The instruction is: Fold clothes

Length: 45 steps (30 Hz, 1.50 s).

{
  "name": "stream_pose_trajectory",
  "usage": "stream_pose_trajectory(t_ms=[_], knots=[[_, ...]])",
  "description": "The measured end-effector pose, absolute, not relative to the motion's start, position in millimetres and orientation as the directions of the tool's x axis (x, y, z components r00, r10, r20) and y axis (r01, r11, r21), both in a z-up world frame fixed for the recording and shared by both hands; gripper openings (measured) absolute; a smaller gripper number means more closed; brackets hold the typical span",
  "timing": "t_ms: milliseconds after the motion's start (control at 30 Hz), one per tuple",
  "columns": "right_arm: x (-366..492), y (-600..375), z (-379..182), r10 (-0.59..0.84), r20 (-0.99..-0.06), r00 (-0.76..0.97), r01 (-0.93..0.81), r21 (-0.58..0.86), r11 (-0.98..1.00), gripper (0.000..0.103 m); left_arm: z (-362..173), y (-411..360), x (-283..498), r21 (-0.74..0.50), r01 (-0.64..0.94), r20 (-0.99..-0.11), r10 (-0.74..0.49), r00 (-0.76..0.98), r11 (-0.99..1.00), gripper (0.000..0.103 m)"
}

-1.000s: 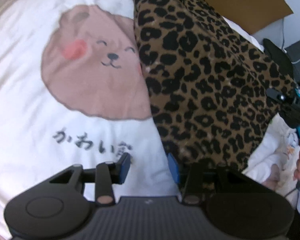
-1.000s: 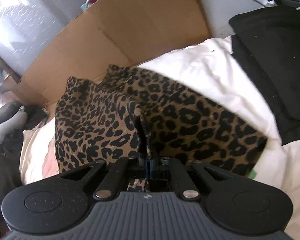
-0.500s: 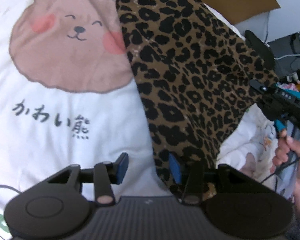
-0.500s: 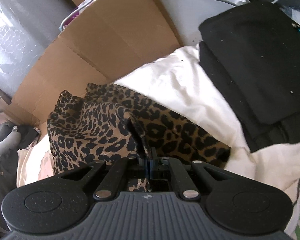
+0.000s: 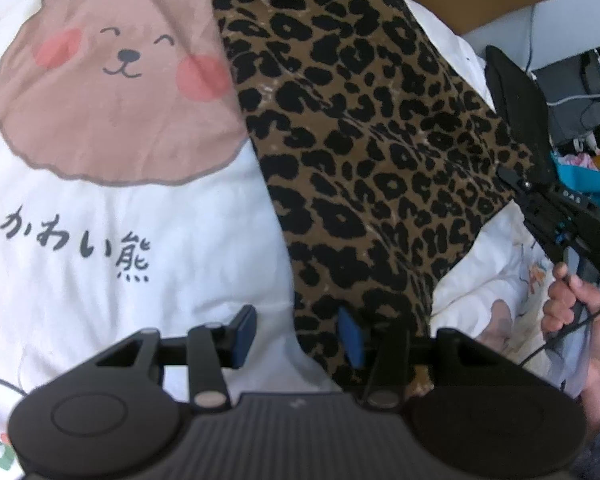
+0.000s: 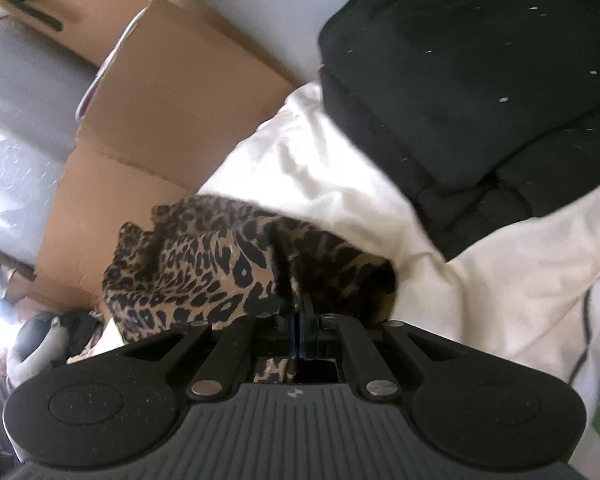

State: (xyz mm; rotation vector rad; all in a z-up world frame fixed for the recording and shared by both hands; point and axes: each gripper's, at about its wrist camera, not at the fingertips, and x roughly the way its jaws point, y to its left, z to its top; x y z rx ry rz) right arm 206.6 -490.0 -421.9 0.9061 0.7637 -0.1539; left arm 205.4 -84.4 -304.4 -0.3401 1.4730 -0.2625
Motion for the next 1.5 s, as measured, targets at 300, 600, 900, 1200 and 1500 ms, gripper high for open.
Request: stream_pose_trajectory(t_ms=[300,600,900,1200,1500], knots=[[199,-493,-435,0.175,-0.681,0.711,0.473,0.648,0.597,0.0,-274,-83,229,-0.276,0.03,-0.957,-0.277,0.09,0.961,0.048],[188,-500,-439,0.211,-0.682,0.7,0.486,0.672,0.559,0.003,-216,-99,305,-0.144,0.115,-0.975,-0.161,0.154,0.983,0.048],[160,-520,-432,0.163,-0.628,0.761,0.489,0.719,0.494,0.005,-191,-165,381,-0.094,0.153,-0.965,-0.128,0.23,0.984,0.048],[167,-526,-415,0.135,-0.593,0.793,0.427,0.701,0.571,0.032,-206,-225,448,-0.065,0.118,-0.963,-0.093,0.255,0.991,0.048],[176,-522,-411,0.136,-0.619,0.774,0.403,0.647,0.648,0.032,-253,-249,486,0.03,0.076,-0.982,0.015,0.188,0.997,0.047]])
